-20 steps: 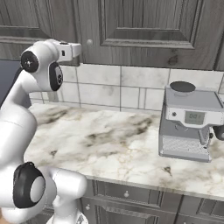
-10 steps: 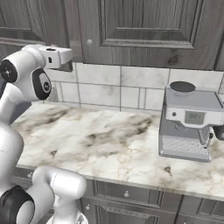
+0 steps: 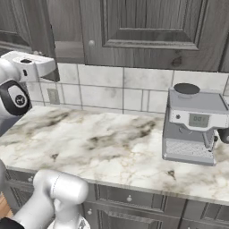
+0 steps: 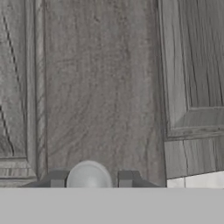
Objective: Open the cabinet directly in front. Then move the beer and the mug to the dining counter with the candle on it.
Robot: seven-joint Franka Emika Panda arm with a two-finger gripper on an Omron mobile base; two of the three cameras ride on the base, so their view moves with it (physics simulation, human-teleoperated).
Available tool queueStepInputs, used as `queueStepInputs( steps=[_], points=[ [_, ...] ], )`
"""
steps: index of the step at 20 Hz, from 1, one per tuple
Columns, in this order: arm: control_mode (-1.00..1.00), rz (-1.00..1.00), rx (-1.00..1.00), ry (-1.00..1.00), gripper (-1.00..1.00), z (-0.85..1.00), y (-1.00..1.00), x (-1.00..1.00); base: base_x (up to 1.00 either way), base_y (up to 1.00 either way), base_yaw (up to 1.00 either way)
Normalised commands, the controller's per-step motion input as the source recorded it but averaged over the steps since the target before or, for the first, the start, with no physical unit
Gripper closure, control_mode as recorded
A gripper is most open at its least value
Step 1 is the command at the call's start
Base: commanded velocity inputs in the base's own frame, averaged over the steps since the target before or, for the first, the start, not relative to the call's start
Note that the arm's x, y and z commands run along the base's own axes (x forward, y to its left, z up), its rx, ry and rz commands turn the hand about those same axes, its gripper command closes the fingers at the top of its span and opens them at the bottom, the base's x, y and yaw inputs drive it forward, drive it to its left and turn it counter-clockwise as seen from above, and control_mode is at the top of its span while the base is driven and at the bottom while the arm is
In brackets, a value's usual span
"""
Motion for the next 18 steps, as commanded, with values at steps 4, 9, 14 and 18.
queueStepInputs(
  steps=[4, 9, 14, 18],
  points=[
    [-1.00, -0.12, 0.00, -0.05, 1.00, 0.17, 0.15, -0.99, 0.00, 0.00, 0.00],
    [-1.00, -0.11, 0.00, -0.02, 1.00, 0.16, 0.27, -1.00, 0.00, 0.00, 0.00],
    [-1.00, -0.10, 0.00, 0.00, 1.00, 0.10, 0.37, -0.99, 0.00, 0.00, 0.00],
    [-1.00, -0.05, -0.04, 0.00, -1.00, 0.02, 0.50, -0.68, 0.00, 0.00, 0.00]
  ],
)
